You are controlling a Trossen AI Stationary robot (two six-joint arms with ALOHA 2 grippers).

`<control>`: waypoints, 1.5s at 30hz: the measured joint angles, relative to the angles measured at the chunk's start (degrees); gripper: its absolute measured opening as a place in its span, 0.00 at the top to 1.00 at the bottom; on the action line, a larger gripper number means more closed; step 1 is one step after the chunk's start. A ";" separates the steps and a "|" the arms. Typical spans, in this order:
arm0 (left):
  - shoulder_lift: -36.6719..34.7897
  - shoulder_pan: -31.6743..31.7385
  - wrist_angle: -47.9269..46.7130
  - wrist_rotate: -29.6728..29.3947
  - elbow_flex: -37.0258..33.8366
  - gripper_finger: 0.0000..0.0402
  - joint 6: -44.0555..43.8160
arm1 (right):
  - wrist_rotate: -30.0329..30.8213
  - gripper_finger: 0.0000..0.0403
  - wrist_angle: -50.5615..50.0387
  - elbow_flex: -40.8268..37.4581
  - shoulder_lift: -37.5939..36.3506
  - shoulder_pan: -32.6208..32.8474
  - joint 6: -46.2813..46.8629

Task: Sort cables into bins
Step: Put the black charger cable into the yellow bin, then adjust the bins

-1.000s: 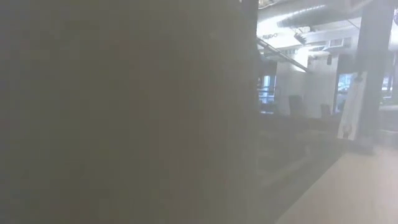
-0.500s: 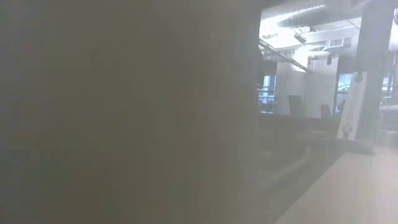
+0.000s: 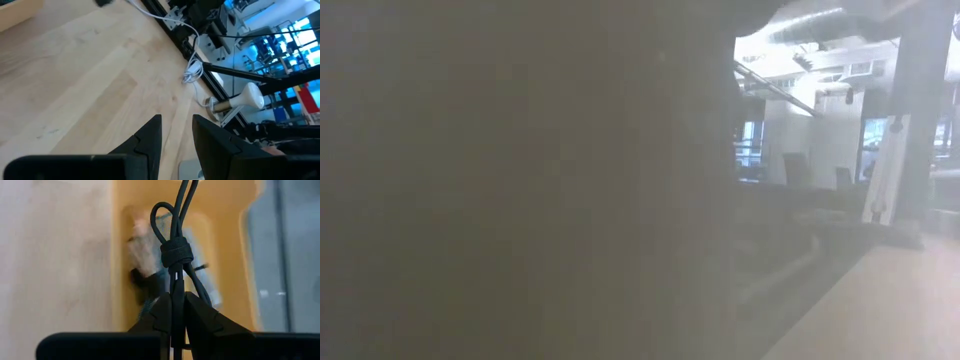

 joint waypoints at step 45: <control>0.00 5.64 -5.93 2.15 -0.02 0.72 0.94 | -0.08 0.84 -8.67 4.39 0.04 -0.54 7.69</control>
